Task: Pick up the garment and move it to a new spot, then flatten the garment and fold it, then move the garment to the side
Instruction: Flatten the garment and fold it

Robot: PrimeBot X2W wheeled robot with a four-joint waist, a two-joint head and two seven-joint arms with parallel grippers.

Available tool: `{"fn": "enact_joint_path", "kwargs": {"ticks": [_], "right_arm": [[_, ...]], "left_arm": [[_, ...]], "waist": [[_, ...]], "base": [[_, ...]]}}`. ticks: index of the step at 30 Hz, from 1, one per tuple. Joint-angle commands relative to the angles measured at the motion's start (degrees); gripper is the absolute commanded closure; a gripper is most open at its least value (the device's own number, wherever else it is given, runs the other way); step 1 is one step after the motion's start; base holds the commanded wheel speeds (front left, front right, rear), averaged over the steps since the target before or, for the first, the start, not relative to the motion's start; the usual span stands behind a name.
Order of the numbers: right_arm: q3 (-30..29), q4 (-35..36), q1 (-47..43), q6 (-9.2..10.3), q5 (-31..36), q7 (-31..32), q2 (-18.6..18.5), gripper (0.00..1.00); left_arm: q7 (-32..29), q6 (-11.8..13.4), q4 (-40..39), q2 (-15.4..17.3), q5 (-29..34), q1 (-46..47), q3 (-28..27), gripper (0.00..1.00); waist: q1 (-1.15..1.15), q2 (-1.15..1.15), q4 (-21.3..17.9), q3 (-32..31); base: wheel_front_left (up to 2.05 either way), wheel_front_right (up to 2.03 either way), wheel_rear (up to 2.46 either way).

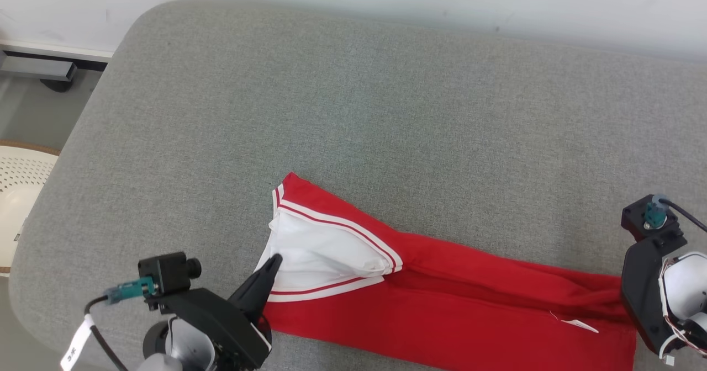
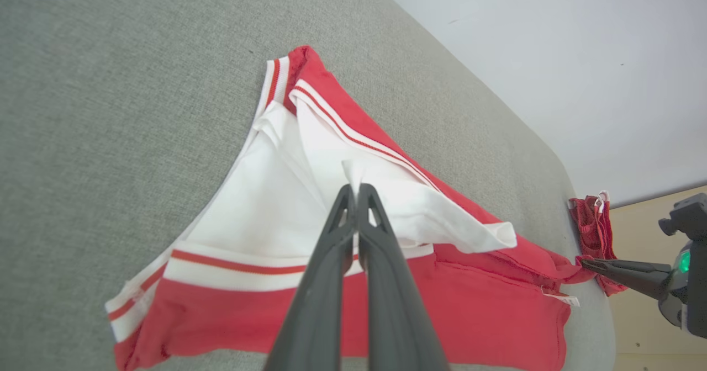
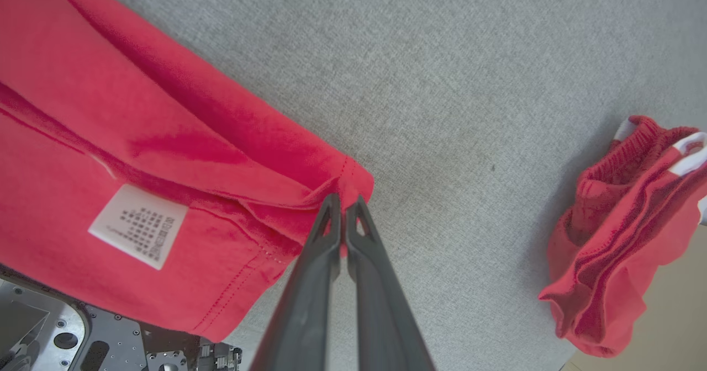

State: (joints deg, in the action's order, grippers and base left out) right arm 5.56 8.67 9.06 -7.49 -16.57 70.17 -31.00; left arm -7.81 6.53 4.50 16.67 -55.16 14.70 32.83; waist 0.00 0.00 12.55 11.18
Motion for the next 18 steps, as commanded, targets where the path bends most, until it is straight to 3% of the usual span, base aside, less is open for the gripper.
{"fn": "enact_joint_path", "kwargs": {"ticks": [1, 16, 17, 18], "right_arm": [[0.1, 0.3, -0.8, 0.0, -0.7, 0.5, 0.1, 1.0], [-1.6, 0.6, -2.9, 0.0, 0.0, 1.4, 1.2, 1.0], [-2.3, 0.4, -3.0, 0.0, 0.3, 1.2, 1.8, 0.0], [-2.4, 0.3, -3.2, 0.0, 0.5, 1.3, 2.0, 0.0]], "left_arm": [[0.0, 0.2, 0.2, 0.2, -0.6, -1.0, -0.2, 1.0], [-1.6, 1.9, 3.0, 0.6, -2.5, -5.9, 0.5, 1.0], [-1.9, 1.8, 3.2, 0.5, -2.5, -6.2, 0.8, 1.0], [-2.3, 1.7, 3.5, 0.4, -2.7, -6.4, 1.3, 1.0]], "waist": [[0.0, 0.0, 0.1, 0.0], [0.0, 0.0, -0.4, -1.4], [0.0, 0.0, -0.3, -1.6], [0.0, 0.0, -0.3, -1.7]], "base": [[0.0, 0.0, 0.0], [0.0, 0.0, 0.0], [0.0, 0.0, 0.0], [0.0, 0.0, 0.0]]}}
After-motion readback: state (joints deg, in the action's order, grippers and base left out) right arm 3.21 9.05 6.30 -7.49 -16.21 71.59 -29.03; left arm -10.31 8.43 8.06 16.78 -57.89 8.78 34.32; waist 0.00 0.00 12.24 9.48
